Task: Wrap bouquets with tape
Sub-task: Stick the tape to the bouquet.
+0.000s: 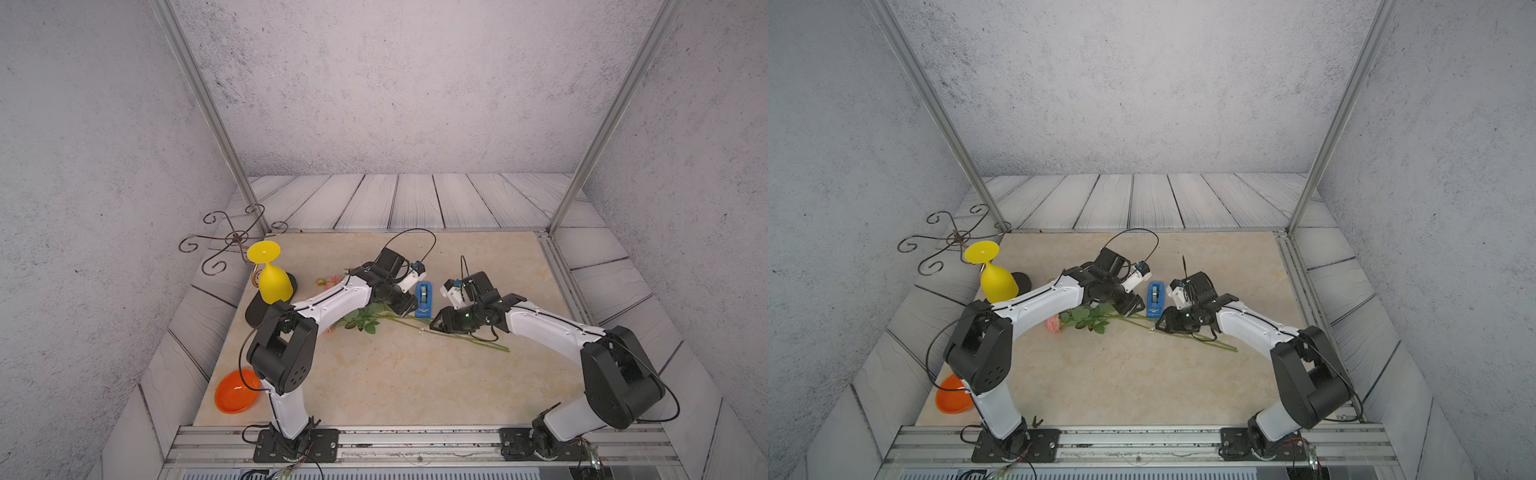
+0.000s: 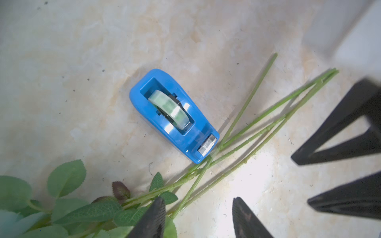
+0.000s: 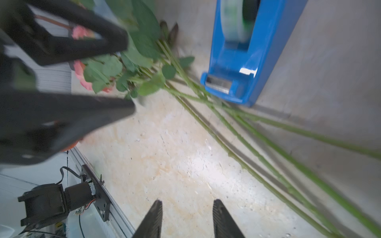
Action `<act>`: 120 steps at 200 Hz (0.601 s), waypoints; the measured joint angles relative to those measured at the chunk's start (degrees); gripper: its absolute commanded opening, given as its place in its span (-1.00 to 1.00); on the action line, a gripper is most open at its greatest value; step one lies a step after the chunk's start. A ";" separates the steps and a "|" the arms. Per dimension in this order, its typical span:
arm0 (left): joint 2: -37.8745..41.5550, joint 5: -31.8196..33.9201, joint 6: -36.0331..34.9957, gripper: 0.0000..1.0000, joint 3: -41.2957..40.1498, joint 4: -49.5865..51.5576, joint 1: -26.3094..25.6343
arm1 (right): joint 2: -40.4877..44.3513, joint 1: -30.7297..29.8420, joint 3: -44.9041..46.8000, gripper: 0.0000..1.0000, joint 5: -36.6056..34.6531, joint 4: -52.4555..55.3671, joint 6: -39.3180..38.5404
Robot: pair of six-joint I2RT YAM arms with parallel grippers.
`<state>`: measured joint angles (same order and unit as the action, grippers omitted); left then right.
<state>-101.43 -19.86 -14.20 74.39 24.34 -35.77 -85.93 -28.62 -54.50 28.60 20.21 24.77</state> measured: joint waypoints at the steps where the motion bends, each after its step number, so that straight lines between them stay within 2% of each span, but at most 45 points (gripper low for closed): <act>1: 0.26 -0.07 -0.68 0.15 -0.31 -0.15 0.00 | 0.13 0.09 -0.22 -0.12 -0.20 0.13 -0.33; 24: 4.28 -0.94 -11.08 0.15 -3.91 -0.85 0.02 | 2.45 1.22 -1.68 -0.04 -3.39 1.70 -7.13; 64: 4.63 -5.22 -24.57 0.10 -6.43 -2.93 0.00 | 5.95 1.49 1.95 0.01 -10.36 -0.74 -18.21; 88: 4.02 -6.64 -29.90 0.08 -10.91 -4.98 0.00 | 9.11 1.49 5.40 0.03 -11.69 -4.07 -23.43; 120: 1.38 -8.26 -34.58 0.05 -11.61 -6.93 -0.02 | 9.60 1.49 7.80 0.05 -11.52 -5.49 -30.49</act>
<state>-100.05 -28.12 -48.77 62.78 17.41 -35.79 -76.34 -27.14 -46.70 17.08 14.72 -5.72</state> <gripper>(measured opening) 0.528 0.520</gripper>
